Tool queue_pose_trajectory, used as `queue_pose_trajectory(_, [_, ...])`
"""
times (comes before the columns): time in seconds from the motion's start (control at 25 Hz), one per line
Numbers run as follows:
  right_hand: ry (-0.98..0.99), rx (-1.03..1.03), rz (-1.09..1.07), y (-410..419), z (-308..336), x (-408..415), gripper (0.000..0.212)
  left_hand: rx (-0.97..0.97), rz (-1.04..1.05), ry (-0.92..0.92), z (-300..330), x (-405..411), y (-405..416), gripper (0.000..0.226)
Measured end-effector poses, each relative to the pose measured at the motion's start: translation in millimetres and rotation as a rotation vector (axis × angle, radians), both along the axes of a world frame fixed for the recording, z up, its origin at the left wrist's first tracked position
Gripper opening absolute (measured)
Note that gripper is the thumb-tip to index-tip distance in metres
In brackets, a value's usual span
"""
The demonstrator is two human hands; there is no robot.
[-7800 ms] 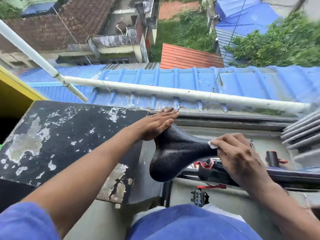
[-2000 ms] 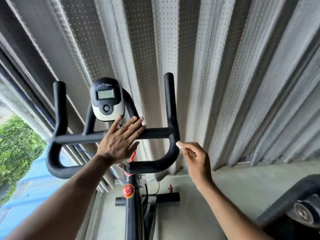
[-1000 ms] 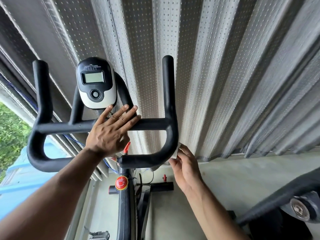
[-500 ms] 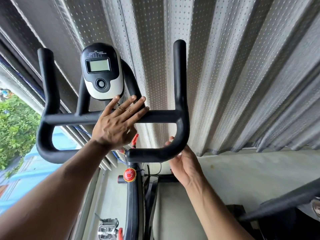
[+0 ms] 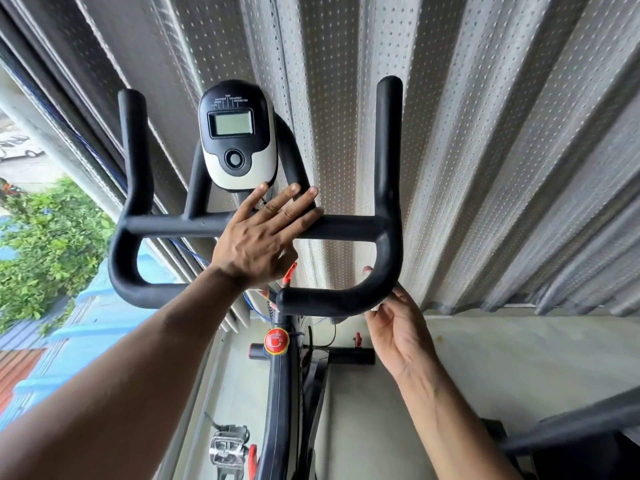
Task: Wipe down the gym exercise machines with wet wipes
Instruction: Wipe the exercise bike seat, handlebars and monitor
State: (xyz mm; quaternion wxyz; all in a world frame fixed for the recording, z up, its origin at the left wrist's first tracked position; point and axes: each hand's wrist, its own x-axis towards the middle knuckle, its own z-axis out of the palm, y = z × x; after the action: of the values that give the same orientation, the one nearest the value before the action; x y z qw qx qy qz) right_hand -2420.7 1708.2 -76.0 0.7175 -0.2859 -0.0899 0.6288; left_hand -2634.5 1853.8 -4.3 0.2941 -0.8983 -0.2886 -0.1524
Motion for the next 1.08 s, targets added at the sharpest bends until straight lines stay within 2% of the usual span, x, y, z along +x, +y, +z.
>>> queue_pose_trajectory(0.16, [0.131,0.005,0.063,-5.2,-16.9,-50.7,0.036,-0.001,-0.006,0.01,-2.1,1.2,3.2,0.079])
queue_pose_trajectory(0.32, [-0.114,-0.177,0.13,-17.4,-0.4,-67.2,0.038,-0.067,0.027,0.074,-1.8,-3.3,-2.3,0.076])
queue_pose_trajectory(0.4, [-0.393,-0.231,0.171,-45.9,2.0,-51.5,0.037,-0.114,0.03,0.093,-2.4,-17.5,-2.6,0.077])
queue_pose_trajectory(0.52, [-1.123,-0.204,-0.014,-80.8,23.8,-19.6,0.033,-0.214,0.088,0.062,3.0,-51.9,-5.5,0.083])
queue_pose_trajectory(0.64, [-1.66,0.151,-0.309,-54.8,76.0,-8.2,0.029,-0.38,0.189,-0.147,-2.9,-85.2,-16.1,0.084])
queue_pose_trajectory(0.72, [-1.881,0.403,-0.261,-14.1,100.4,-19.0,0.029,-0.451,0.3,-0.329,-9.3,-95.5,-26.7,0.078])
queue_pose_trajectory(0.8, [-1.984,0.501,-0.017,19.7,100.7,-43.2,0.026,-0.441,0.36,-0.376,-12.0,-95.9,-32.6,0.074])
queue_pose_trajectory(0.88, [-2.062,0.509,0.202,35.5,85.7,-67.6,0.028,-0.434,0.352,-0.391,-12.7,-95.2,-33.1,0.074])
queue_pose_trajectory(1.0, [-2.034,0.412,0.353,39.9,85.6,-69.9,0.036,-0.442,0.358,-0.387,-13.6,-95.9,-30.1,0.074])
queue_pose_trajectory(1.08, [-2.018,0.419,0.369,36.3,94.8,-54.2,0.027,-0.446,0.347,-0.391,-15.4,-96.0,-30.0,0.074])
